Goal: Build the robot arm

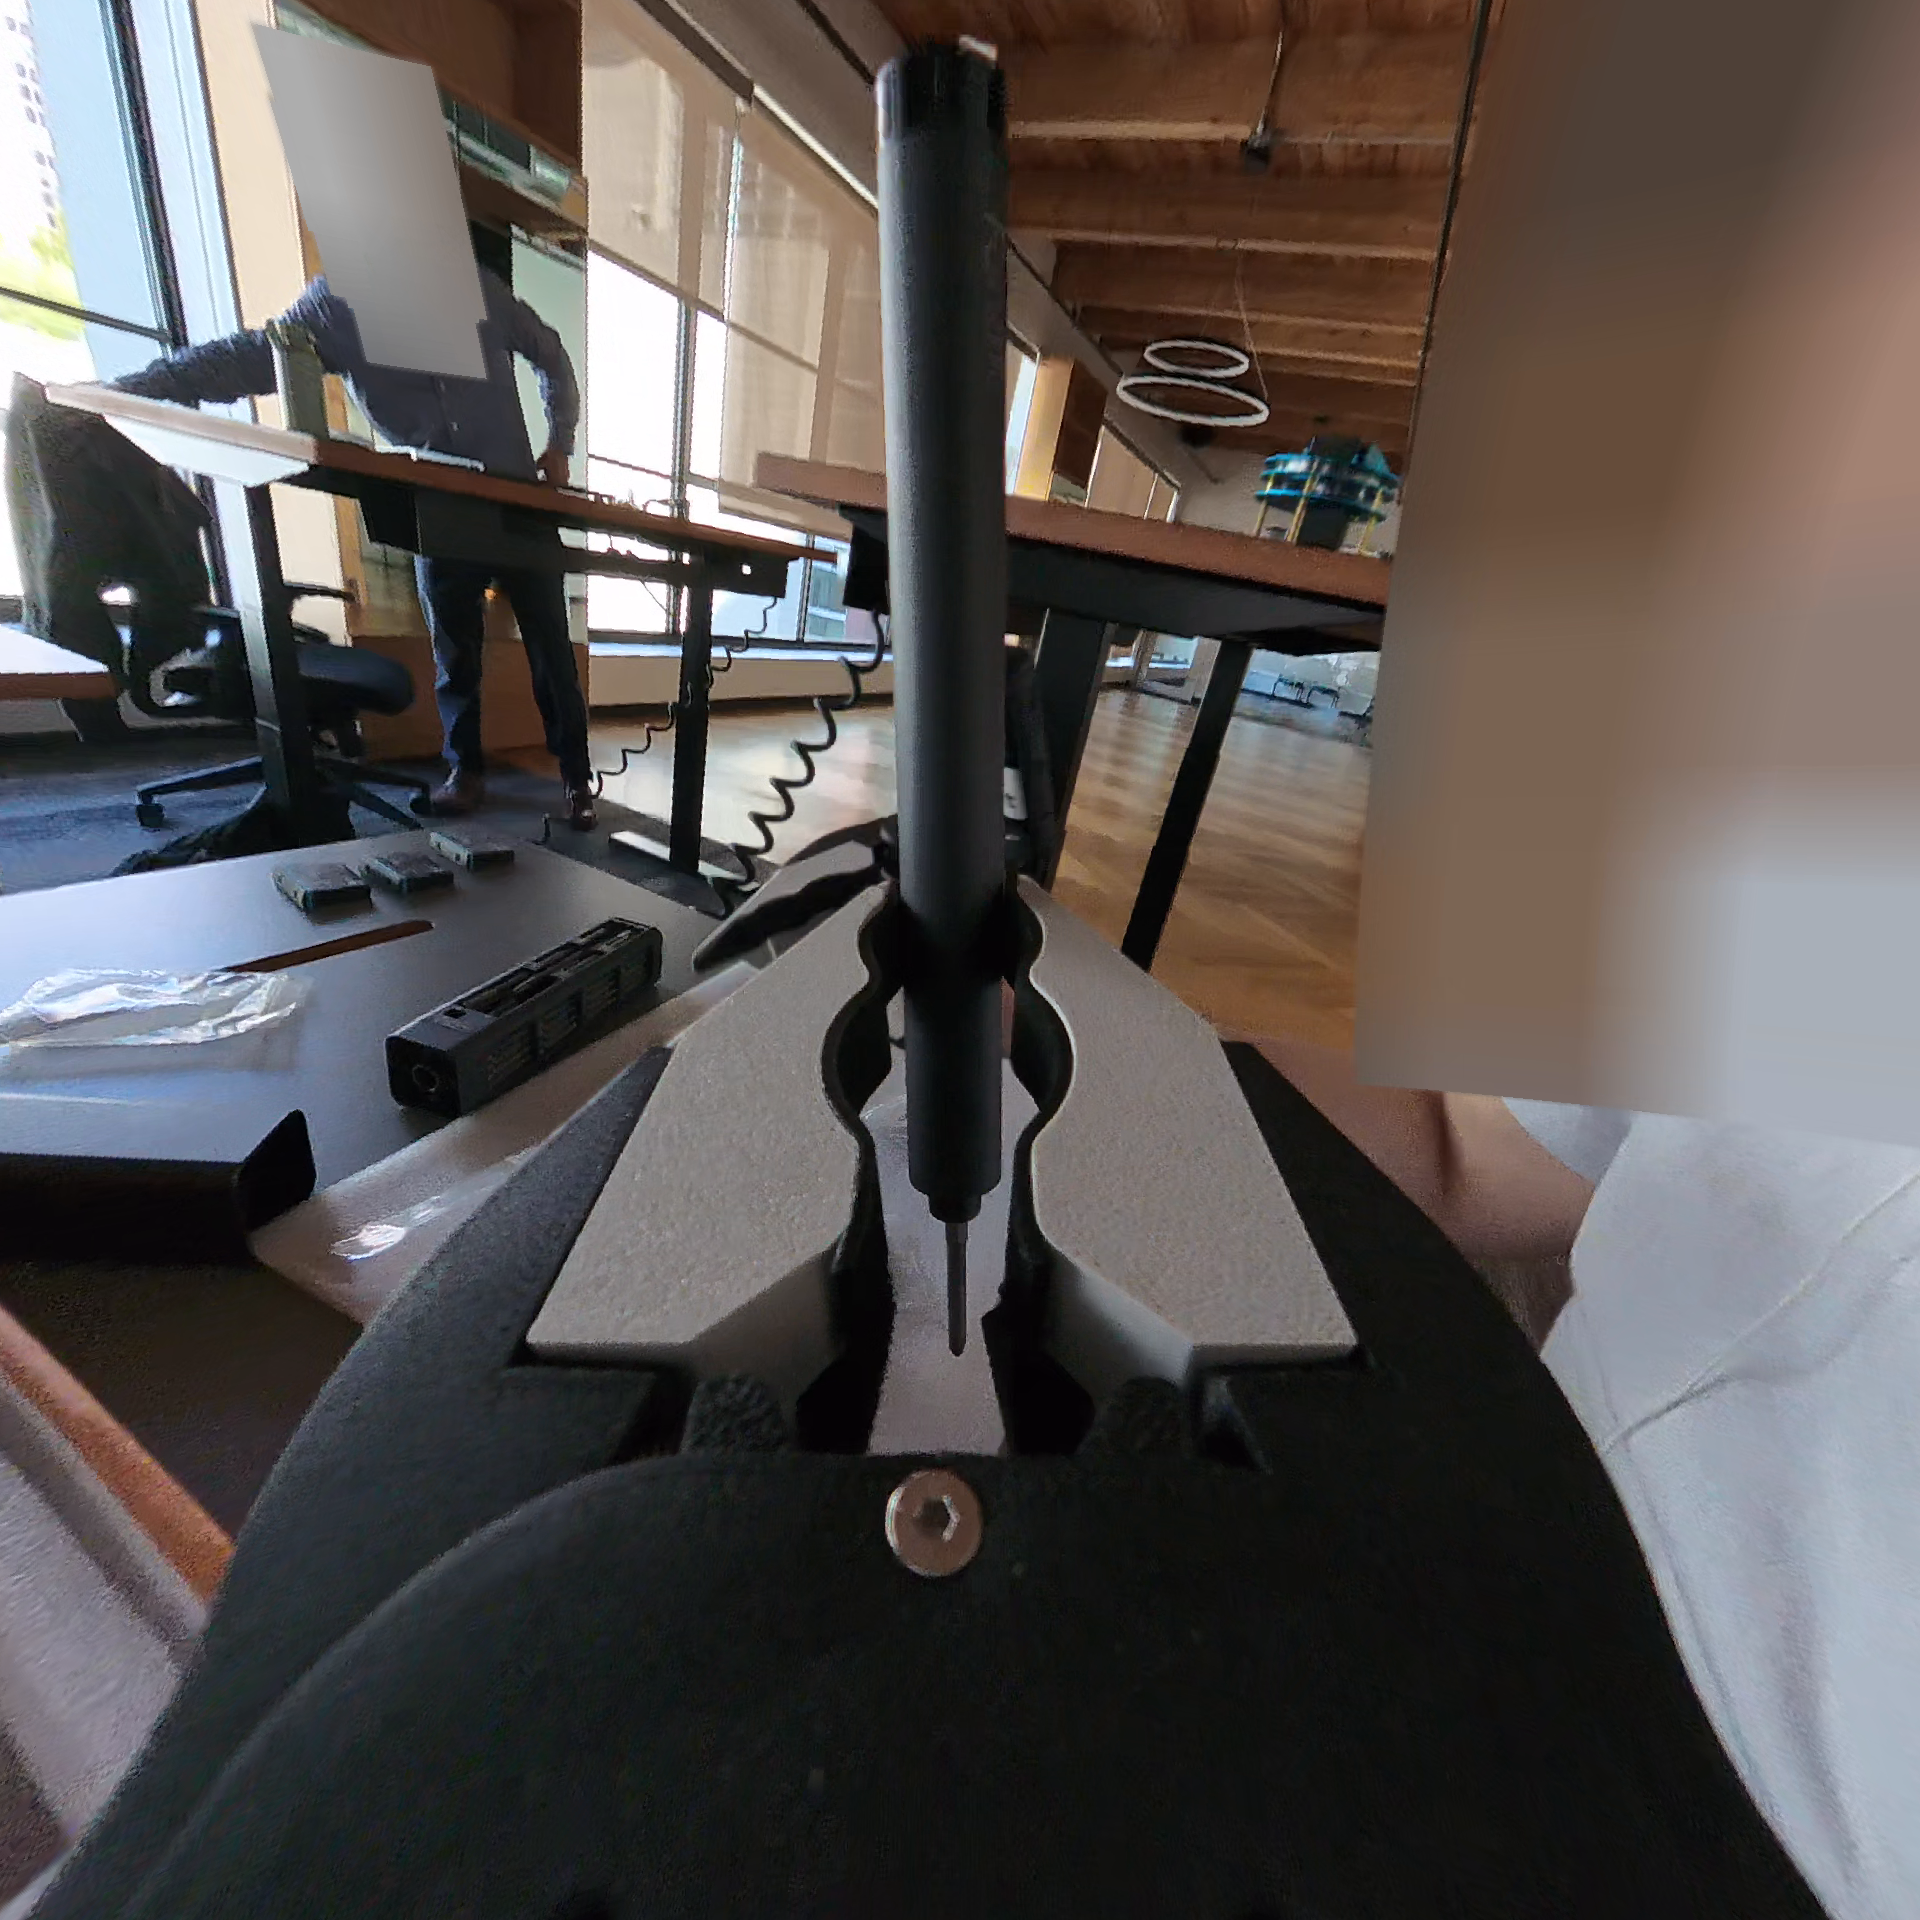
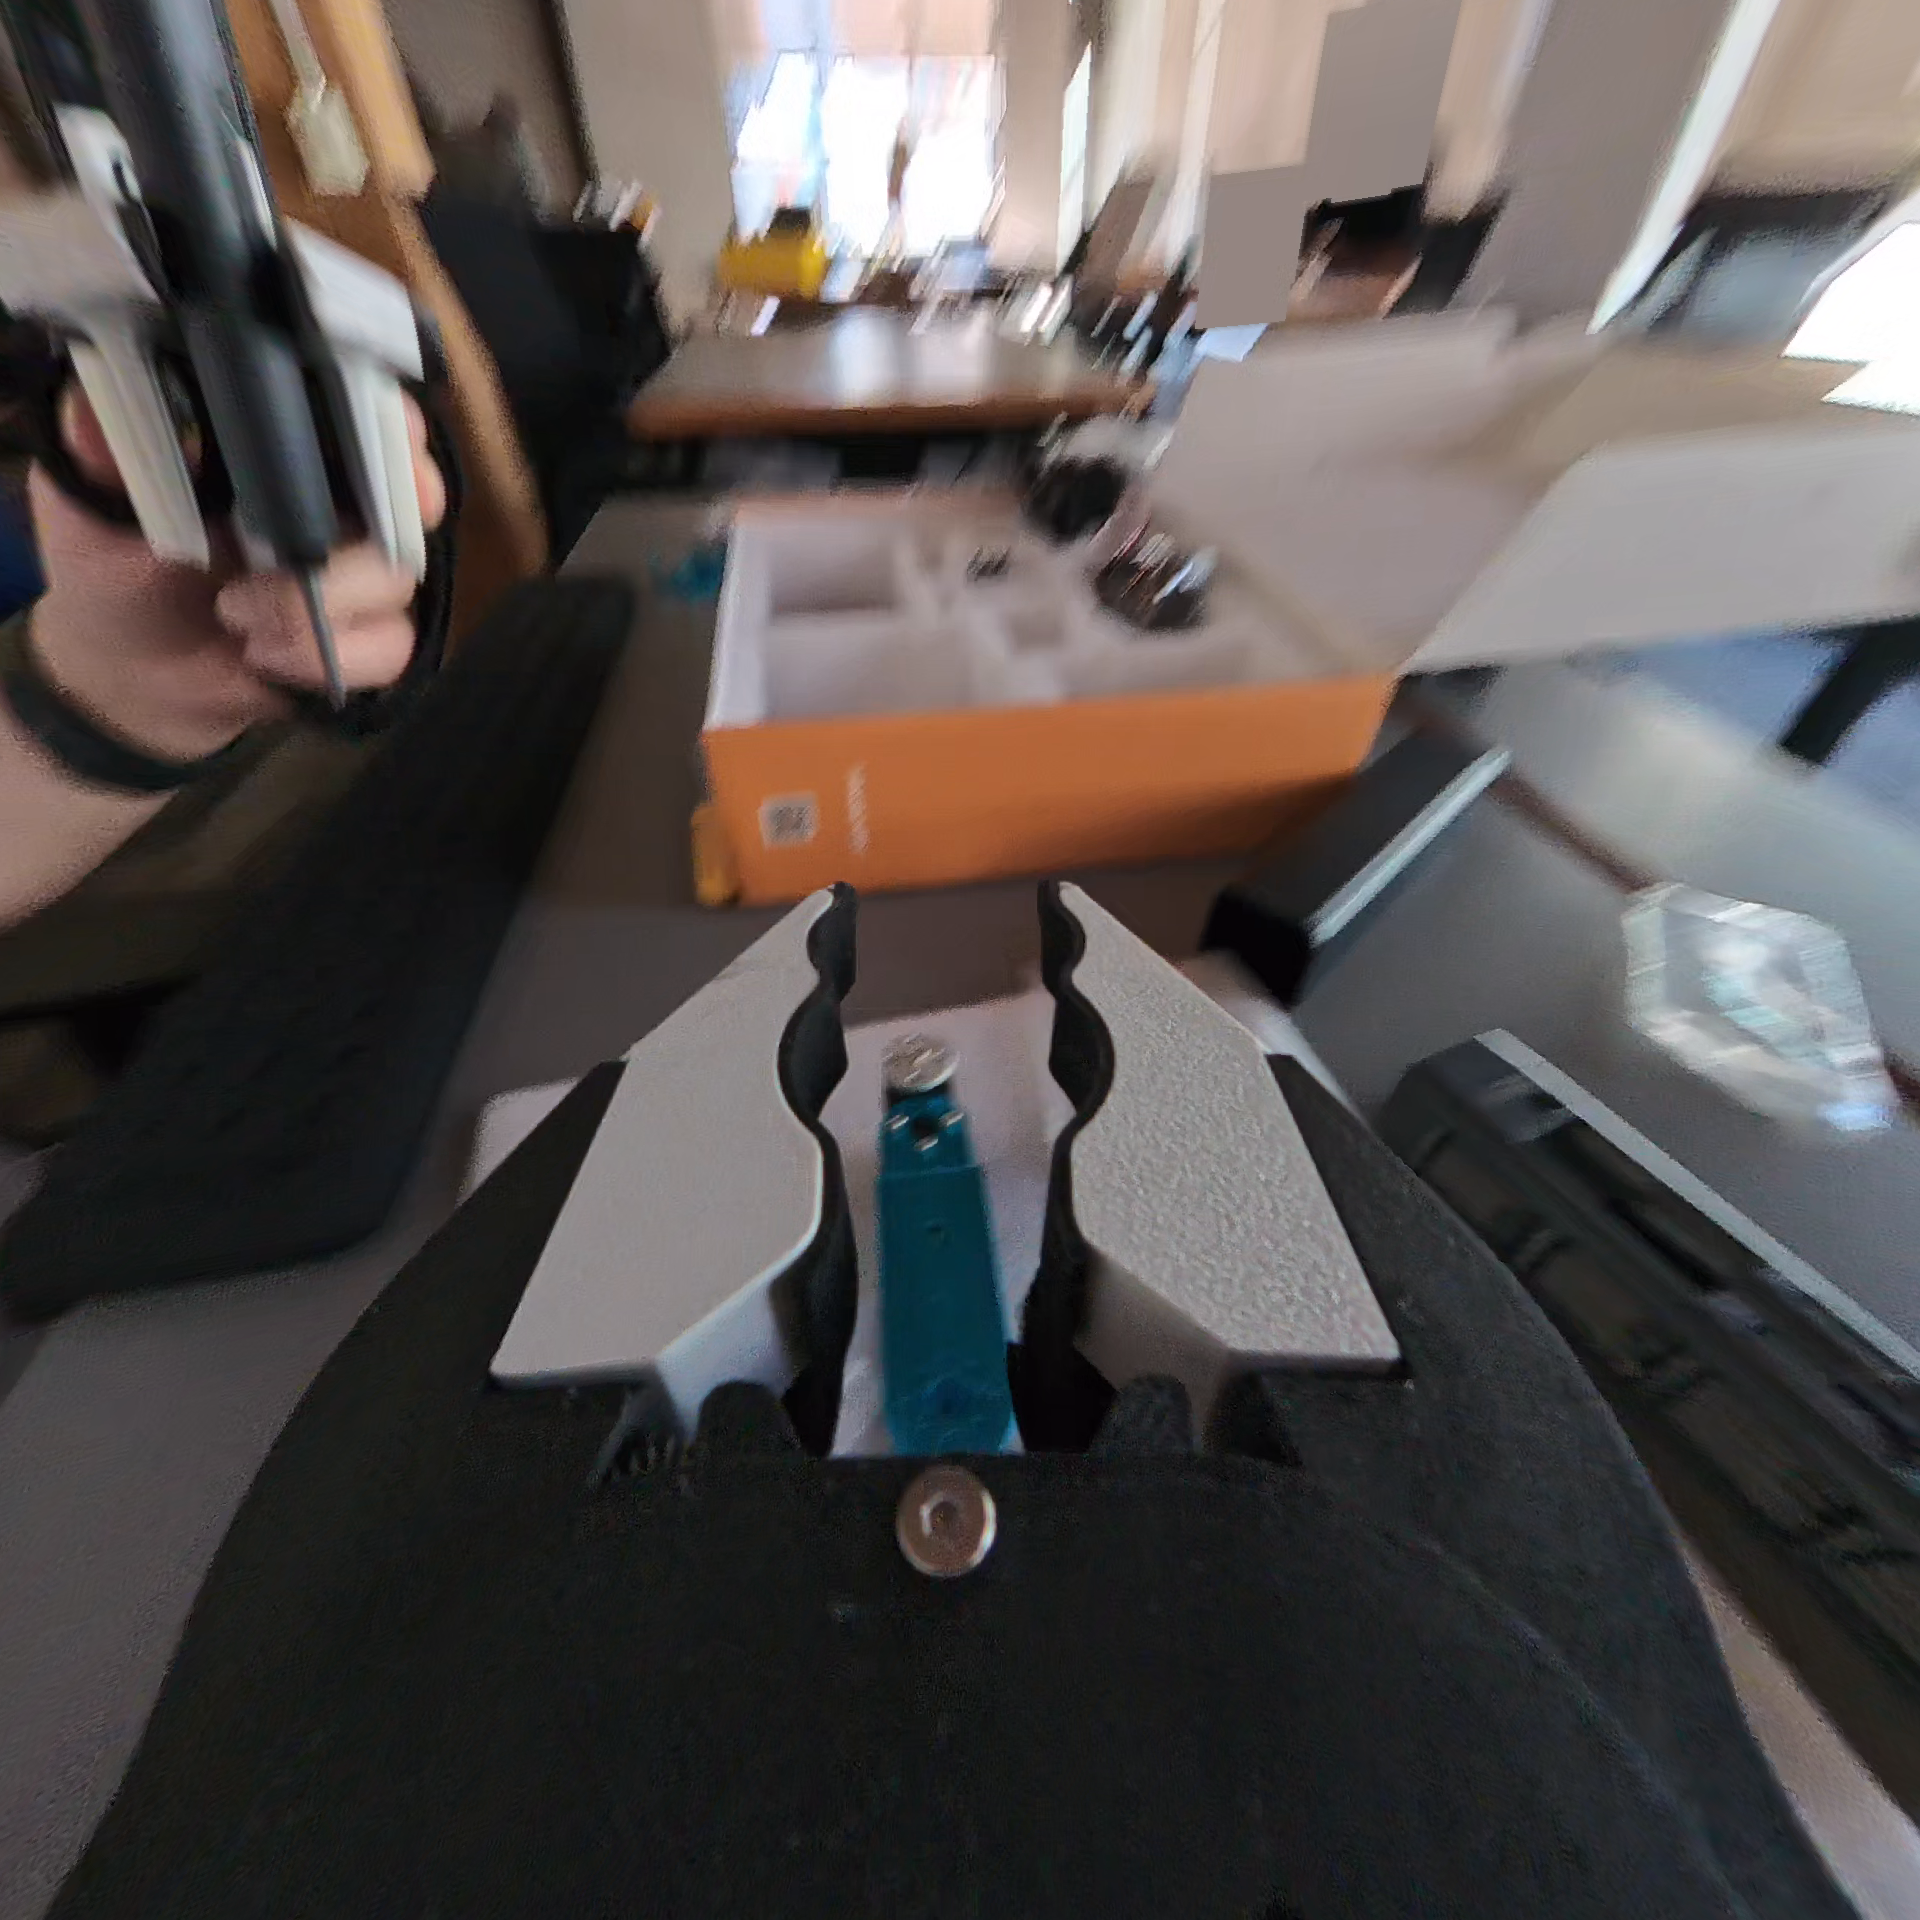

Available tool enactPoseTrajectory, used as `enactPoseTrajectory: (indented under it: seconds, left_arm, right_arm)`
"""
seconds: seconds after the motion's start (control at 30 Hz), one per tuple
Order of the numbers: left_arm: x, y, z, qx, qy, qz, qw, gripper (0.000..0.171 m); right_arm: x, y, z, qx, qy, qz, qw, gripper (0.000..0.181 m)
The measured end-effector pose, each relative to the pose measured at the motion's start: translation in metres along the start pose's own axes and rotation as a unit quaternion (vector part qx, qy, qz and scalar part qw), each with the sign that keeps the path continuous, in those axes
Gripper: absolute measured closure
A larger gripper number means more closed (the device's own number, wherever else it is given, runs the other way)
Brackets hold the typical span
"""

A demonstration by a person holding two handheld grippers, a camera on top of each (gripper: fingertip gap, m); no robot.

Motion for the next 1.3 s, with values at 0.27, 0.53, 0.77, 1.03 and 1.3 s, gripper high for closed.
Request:
enactPoseTrajectory:
  seconds: [0.27, 0.53, 0.77, 1.03, 1.3]
  left_arm:
    - [-0.092, 0.017, -0.049, -0.003, 0.015, 0.005, 1.0, 0.155]
    - [-0.138, 0.0, -0.063, -0.024, 0.057, 0.03, 0.998, 0.156]
    - [-0.108, 0.019, -0.089, 0.022, 0.038, 0.072, 0.996, 0.156]
    - [-0.107, 0.042, -0.101, 0.04, 0.016, 0.075, 0.996, 0.155]
    - [-0.107, 0.025, -0.082, 0.039, 0.046, 0.096, 0.994, 0.156]
  right_arm:
    - [0.056, -0.019, 0.047, 0.078, 0.264, 0.119, 0.954, 0.147]
    - [0.066, -0.019, 0.043, 0.213, 0.327, 0.08, 0.917, 0.146]
    - [0.092, -0.005, 0.077, 0.171, 0.387, 0.067, 0.904, 0.144]
    - [0.113, 0.007, 0.087, 0.142, 0.442, 0.053, 0.884, 0.149]
    - [0.094, 0.012, 0.077, 0.192, 0.425, -0.008, 0.885, 0.153]
Point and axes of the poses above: each gripper's, where its closed fingertips meet, x back along the fingers, y out of its underside, z = x × y across the jaws, the point moved 4 cm from there along x, back along the fingers, and after that the axes turned 7 degrees about z, right-handed, at the moved point
